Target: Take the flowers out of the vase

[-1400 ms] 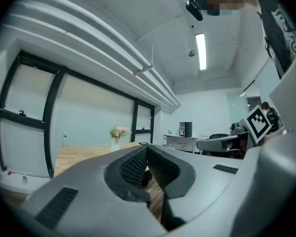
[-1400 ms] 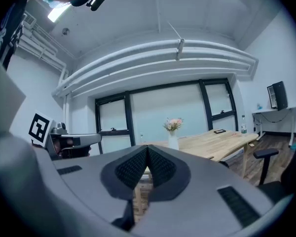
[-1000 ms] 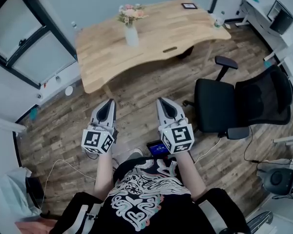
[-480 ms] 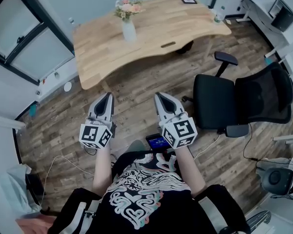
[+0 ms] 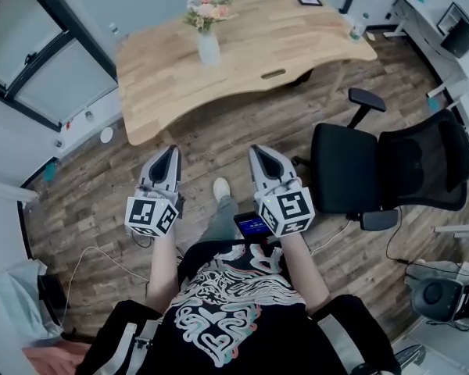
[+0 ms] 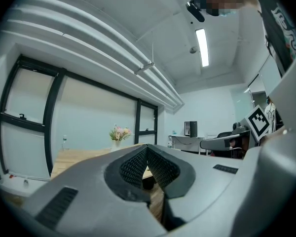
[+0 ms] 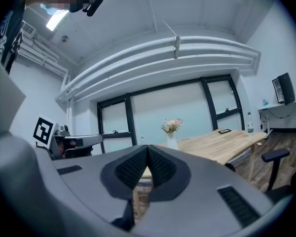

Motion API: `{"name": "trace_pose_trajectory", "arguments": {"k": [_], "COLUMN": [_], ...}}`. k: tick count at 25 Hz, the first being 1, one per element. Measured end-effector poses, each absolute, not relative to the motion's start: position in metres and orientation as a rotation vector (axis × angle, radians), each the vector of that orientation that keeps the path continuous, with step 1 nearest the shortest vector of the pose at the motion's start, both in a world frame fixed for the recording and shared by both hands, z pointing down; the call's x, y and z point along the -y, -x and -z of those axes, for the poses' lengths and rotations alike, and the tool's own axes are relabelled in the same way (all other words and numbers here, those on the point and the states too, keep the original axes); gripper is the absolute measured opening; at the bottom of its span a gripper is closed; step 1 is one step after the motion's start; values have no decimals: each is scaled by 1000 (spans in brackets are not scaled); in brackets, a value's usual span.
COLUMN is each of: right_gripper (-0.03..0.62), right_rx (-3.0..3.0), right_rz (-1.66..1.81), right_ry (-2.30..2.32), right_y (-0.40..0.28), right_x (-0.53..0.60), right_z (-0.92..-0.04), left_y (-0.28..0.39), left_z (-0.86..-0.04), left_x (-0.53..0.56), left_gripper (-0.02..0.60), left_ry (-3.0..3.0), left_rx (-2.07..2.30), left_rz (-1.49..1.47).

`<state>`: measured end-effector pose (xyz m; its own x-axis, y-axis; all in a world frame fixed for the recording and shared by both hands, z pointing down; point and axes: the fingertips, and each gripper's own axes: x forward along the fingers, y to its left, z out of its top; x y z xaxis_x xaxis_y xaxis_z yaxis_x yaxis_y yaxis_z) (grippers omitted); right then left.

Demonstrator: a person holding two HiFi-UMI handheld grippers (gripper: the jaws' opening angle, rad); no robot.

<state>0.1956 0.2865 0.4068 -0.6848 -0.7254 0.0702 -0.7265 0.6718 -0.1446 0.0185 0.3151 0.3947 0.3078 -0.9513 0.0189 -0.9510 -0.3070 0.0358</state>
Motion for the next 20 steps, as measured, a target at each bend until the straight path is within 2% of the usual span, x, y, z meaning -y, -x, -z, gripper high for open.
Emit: {"name": "trace_pose_trajectory", "arguments": {"k": [8,20], "right_gripper": [6,6], "right_rx": [2831,2798], "right_rz": [-216,-282], "right_ry": [-1289,-1302], "right_y": [-180,-118], "right_x": [-213,-43], "right_z": [-409,-412], "left_y": [2,56], "left_z": [-404,-403], "left_x": [-242,-59], "left_gripper": [3,3], "left_ry": [-2503,-2536], "left_rx": [1814,1730], "left_rz": [37,27]}}
